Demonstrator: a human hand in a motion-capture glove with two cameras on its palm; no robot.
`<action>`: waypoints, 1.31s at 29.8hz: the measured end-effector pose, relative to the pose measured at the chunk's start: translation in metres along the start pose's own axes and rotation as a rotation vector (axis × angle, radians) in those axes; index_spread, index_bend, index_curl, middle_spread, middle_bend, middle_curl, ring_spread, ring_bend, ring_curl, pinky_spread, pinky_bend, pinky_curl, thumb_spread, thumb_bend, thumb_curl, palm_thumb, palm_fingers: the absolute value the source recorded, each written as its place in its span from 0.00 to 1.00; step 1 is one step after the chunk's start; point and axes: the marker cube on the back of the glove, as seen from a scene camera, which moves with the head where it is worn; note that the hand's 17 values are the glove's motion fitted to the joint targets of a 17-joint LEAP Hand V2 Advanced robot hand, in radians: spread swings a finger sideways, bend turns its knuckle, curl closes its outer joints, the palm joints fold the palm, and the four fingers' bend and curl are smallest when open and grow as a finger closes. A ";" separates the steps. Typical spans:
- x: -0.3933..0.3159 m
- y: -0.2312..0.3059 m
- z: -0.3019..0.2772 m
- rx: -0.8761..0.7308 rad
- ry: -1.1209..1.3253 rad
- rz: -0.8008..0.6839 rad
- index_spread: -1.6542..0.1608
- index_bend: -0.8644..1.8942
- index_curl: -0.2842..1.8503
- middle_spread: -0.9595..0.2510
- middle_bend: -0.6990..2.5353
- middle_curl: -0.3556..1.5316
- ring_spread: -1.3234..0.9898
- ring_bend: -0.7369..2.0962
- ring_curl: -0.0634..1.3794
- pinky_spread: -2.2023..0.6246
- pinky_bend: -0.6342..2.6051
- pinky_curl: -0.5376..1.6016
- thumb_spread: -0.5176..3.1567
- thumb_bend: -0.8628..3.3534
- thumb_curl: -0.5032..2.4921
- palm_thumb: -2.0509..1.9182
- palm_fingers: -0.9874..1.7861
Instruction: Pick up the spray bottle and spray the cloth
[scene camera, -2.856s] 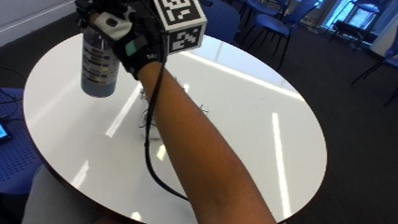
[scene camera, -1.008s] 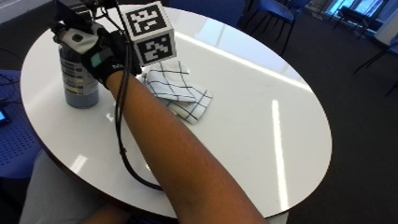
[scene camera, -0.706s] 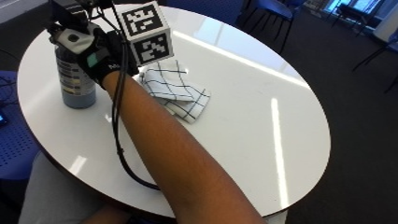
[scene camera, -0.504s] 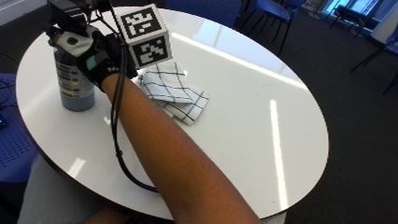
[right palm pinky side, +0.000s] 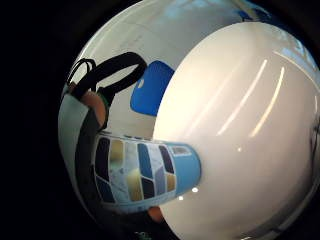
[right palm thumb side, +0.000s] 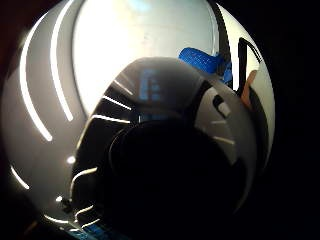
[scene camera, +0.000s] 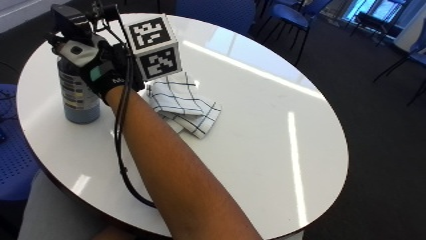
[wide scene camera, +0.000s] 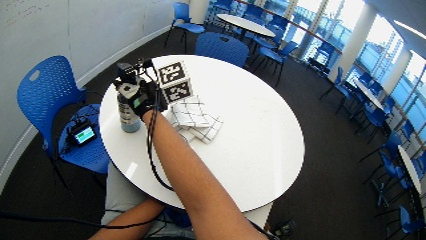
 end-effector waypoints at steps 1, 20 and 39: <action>0.003 0.000 0.003 -0.001 0.000 0.006 0.75 0.40 0.39 0.60 0.35 0.45 0.49 0.44 0.34 0.69 0.33 0.44 0.35 0.20 0.37 0.74 0.83; 0.028 0.008 0.015 -0.009 -0.026 0.034 0.73 0.28 0.34 0.61 0.34 0.45 0.49 0.44 0.36 0.79 0.28 0.43 0.37 0.19 0.34 0.70 0.57; 0.043 0.021 0.010 0.071 -0.110 0.080 0.72 0.32 0.19 0.70 0.34 0.41 0.52 0.47 0.32 0.84 0.35 0.43 0.36 0.20 0.31 0.68 0.42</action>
